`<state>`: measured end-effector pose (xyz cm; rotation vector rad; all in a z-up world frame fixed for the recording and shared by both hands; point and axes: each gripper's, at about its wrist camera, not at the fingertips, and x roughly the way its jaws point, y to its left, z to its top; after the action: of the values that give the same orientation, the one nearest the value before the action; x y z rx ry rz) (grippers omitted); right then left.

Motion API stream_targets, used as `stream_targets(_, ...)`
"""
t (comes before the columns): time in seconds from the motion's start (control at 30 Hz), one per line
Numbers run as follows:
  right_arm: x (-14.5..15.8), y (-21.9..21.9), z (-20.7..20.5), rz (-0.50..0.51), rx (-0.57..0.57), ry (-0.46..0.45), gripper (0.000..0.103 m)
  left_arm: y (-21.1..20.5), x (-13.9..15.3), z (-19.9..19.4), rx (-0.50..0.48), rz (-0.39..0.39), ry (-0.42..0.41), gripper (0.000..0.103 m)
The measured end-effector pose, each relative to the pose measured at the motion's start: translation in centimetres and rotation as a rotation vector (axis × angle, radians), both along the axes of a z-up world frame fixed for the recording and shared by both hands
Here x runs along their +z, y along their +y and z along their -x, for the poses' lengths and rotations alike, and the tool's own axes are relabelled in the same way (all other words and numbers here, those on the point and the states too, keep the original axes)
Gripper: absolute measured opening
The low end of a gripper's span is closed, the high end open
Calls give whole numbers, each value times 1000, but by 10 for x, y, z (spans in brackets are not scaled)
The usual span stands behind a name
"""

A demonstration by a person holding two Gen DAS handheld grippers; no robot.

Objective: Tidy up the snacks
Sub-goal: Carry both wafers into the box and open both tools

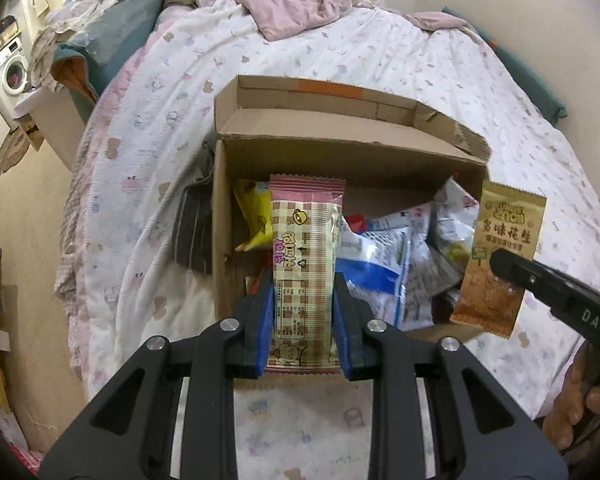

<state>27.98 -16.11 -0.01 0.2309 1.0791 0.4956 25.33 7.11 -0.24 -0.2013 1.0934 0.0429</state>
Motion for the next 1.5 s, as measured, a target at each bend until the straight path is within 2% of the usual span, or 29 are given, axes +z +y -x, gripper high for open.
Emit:
stream_targets(0.07, -7, 5, -11, 11, 6, -3, 13, 1, -8, -5, -3, 15, 6, 23)
stream_targets(0.2, -23, 8, -19, -3, 0, -9, 13, -3, -18, -12, -8, -10, -4, 23)
stream_targets(0.3, -36, 15, -22, 13, 18, 27, 13, -5, -20, -16, -17, -4, -2, 23)
stream_targets(0.47, -41, 33, -27, 43, 94, 16, 13, -3, -25, -24, -10, 5, 23, 23)
stream_targets(0.63, -54, 35, -28, 75, 109, 44, 13, 0, -29, -23, -2, -2, 31, 24)
stream_targets(0.73, -58, 33, -26, 86, 111, 51, 13, 2, -30, -22, 3, 22, 37, 24)
stream_targets(0.87, -55, 30, -24, 66, 112, 51, 14, -2, -28, -20, -18, 19, 25, 24)
stream_targets(1.0, -47, 34, -20, 62, 133, 24, 17, -8, -23, -16, -43, -30, 2, 24)
stream_targets(1.3, -38, 37, -15, 62, 144, -5, 17, -7, -16, -11, -42, -30, -12, 42)
stream_targets(1.5, -26, 32, -14, 28, 123, -50, 17, -7, -6, -4, -33, -63, -43, 43)
